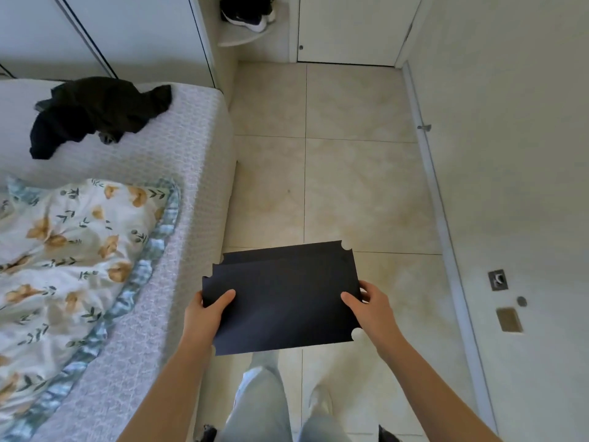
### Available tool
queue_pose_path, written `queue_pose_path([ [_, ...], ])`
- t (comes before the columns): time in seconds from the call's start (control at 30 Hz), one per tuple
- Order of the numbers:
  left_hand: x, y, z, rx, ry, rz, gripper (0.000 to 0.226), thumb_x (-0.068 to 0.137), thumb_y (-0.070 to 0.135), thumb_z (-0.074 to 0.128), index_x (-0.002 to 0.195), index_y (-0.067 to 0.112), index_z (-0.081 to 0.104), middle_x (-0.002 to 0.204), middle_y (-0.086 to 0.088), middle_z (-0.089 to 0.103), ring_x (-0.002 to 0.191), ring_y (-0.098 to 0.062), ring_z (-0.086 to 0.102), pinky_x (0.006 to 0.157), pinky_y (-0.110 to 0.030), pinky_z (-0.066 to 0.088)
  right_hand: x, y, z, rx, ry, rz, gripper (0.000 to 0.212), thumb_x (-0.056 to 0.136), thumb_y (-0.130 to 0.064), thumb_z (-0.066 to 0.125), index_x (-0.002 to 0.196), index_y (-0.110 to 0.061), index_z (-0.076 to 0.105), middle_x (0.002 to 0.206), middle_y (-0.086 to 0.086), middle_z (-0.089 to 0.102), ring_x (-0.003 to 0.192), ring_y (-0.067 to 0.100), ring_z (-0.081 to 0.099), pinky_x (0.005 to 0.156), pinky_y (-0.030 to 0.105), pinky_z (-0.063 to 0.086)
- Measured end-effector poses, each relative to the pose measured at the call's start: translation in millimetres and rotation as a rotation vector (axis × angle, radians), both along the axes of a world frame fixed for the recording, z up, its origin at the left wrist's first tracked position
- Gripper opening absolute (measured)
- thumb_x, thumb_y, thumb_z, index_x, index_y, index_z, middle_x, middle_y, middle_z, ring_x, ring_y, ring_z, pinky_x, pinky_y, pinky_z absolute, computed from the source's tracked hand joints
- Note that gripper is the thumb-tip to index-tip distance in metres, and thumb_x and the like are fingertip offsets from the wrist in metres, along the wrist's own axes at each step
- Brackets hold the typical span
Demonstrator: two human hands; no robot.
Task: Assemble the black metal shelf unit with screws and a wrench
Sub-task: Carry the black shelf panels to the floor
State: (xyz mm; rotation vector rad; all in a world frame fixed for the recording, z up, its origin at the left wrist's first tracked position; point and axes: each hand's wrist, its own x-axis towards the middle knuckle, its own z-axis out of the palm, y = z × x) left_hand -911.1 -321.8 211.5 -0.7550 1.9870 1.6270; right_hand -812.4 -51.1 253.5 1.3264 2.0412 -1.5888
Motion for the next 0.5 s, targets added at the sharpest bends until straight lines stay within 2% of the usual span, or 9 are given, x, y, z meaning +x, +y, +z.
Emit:
queue_pose_path([
  [0.27, -150, 16, 3, 0.009, -0.022, -0.158, 0.039, 0.087, 0.028, 0.078, 0.117, 0.022, 0.054, 0.1, 0.007, 0.066, 0.085, -0.015, 0.067, 0.054, -0.024, 0.051, -107, -5, -12, -0.027, -0.039, -0.162, 0.051, 0.096, -0.024, 0.063, 0.142, -0.015, 0.045, 0.138, 0.01, 0.056, 0.12, 0.031, 0.058, 0.101, 0.049, 0.05],
  [0.5, -244, 60, -6, 0.025, -0.03, -0.248, 0.04, 0.088, 0.027, 0.078, 0.12, 0.022, 0.055, 0.103, 0.006, 0.065, 0.091, -0.018, 0.066, 0.063, -0.029, 0.052, -176, 23, -27, -0.012, -0.059, -0.224, 0.049, 0.097, -0.026, 0.061, 0.142, -0.016, 0.045, 0.139, 0.007, 0.055, 0.121, 0.03, 0.057, 0.101, 0.044, 0.049],
])
